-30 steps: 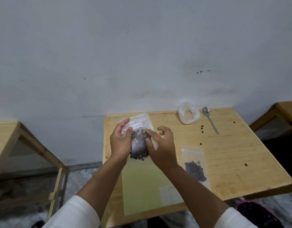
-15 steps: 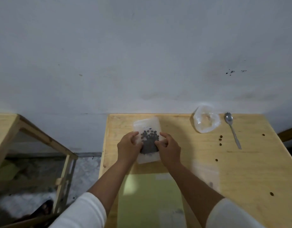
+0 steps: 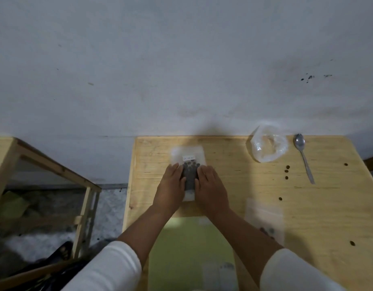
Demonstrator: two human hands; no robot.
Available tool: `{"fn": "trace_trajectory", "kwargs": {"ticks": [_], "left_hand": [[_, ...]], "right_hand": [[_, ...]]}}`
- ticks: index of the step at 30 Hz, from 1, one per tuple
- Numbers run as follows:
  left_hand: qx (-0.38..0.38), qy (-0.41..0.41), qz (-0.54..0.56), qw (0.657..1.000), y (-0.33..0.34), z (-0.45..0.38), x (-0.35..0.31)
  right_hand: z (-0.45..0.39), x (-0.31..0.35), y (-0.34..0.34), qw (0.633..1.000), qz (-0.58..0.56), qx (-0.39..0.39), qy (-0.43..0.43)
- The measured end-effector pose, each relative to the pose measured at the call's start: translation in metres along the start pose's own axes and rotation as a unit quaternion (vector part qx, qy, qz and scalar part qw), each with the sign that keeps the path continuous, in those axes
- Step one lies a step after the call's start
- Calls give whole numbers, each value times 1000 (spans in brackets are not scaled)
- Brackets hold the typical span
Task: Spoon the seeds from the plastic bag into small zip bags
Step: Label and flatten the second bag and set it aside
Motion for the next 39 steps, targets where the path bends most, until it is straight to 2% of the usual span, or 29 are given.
{"fn": "trace_trajectory", "kwargs": {"ticks": [3, 6, 7, 10, 12, 14, 17, 21, 24, 28, 32, 39], "left_hand": [[12, 44, -165, 985, 4, 2, -5], [-4, 76, -214, 974, 0, 2, -11], [-13, 87, -204, 975, -4, 4, -16], [-64, 105, -83, 989, -25, 14, -34], [-52, 98, -19, 994, -28, 20, -43], [-40, 119, -29, 992, -23, 28, -57], [-68, 177, -74, 979, -12, 46, -84], [51, 188, -58, 979, 38, 75, -105], [93, 184, -47, 977, 69, 90, -114], [149, 170, -51, 973, 105, 102, -122], [162, 146, -48, 975, 125, 102, -131], [143, 72, 9, 987, 132, 85, -140]], "right_hand": [[3, 4, 2, 999, 30, 42, -17], [6, 6, -7, 995, 69, 64, -34], [7, 8, -14, 994, 84, 57, -43], [16, 0, -29, 992, 112, 53, -26], [28, -9, -42, 992, 118, 48, -2], [45, -22, -52, 992, 123, 30, 16], [80, -47, -66, 991, 111, 17, 71], [135, -78, -82, 983, 84, 0, 164], [173, -104, -75, 972, 59, 28, 225], [201, -129, -58, 964, 3, 54, 260], [207, -145, -49, 961, -11, 62, 269], [195, -164, -53, 963, -56, 9, 264]]}}
Point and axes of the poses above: each hand's wrist, its own z-axis away from the middle knuckle, its own y-axis out of the palm, x = y × z, the point moved 9 cm from there along -z, towards the middle knuckle, and after that the axes turned 6 degrees about -y, right-handed, at the moved point
